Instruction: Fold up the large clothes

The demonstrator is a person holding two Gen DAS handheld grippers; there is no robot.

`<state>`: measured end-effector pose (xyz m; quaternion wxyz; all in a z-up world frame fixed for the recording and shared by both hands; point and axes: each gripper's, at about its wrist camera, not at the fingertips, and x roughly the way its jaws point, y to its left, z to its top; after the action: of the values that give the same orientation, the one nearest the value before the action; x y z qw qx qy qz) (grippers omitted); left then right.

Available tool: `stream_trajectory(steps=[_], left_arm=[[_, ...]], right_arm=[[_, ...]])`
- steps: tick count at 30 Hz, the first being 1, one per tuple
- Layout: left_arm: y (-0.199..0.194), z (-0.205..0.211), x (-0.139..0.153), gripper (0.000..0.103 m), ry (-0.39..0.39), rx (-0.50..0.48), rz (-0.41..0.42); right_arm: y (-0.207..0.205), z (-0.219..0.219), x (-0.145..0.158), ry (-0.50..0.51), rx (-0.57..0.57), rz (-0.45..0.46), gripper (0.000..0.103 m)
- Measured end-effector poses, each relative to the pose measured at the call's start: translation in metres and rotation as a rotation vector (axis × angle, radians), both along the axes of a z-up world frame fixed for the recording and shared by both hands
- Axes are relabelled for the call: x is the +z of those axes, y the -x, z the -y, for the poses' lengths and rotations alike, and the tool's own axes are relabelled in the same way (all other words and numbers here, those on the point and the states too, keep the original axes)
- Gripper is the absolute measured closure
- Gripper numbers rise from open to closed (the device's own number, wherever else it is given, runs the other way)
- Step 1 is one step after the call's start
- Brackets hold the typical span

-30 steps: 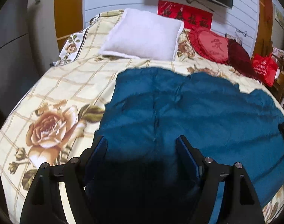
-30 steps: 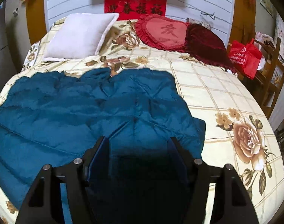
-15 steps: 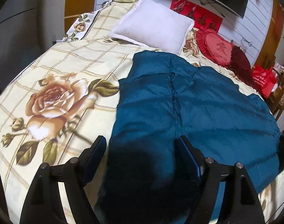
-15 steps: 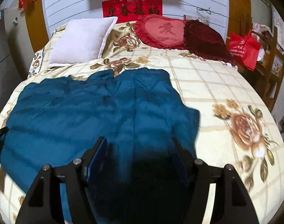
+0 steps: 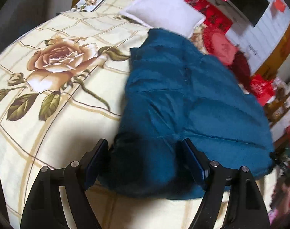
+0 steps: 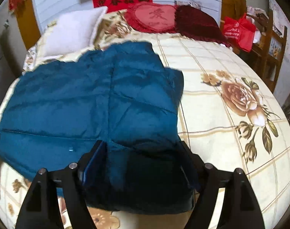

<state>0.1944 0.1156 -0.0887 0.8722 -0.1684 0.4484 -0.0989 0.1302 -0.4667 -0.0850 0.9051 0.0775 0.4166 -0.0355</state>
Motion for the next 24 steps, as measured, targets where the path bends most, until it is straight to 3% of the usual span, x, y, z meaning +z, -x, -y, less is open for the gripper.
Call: stream_trajectory(steps=[2,5,13,24], left_arm=[[0.007,-0.005,0.006,0.022,0.044,-0.006,0.045],[0.004,-0.008,0.003,0.021,0.103,-0.012,0.042],[-0.02,-0.007,-0.018,0.019,0.124,0.006,-0.015],[-0.025,0.007,-0.02,0.01,0.098,-0.016,0.033]], right_arm=[[0.005,0.005,0.005,-0.051,0.01,0.023,0.02],[0.002,0.022,-0.005,-0.151,0.013,-0.027,0.002],[-0.021,0.032,-0.038,-0.268,0.026,-0.069,0.001],[-0.043,0.035,-0.059,-0.341,0.098,-0.074,0.0]])
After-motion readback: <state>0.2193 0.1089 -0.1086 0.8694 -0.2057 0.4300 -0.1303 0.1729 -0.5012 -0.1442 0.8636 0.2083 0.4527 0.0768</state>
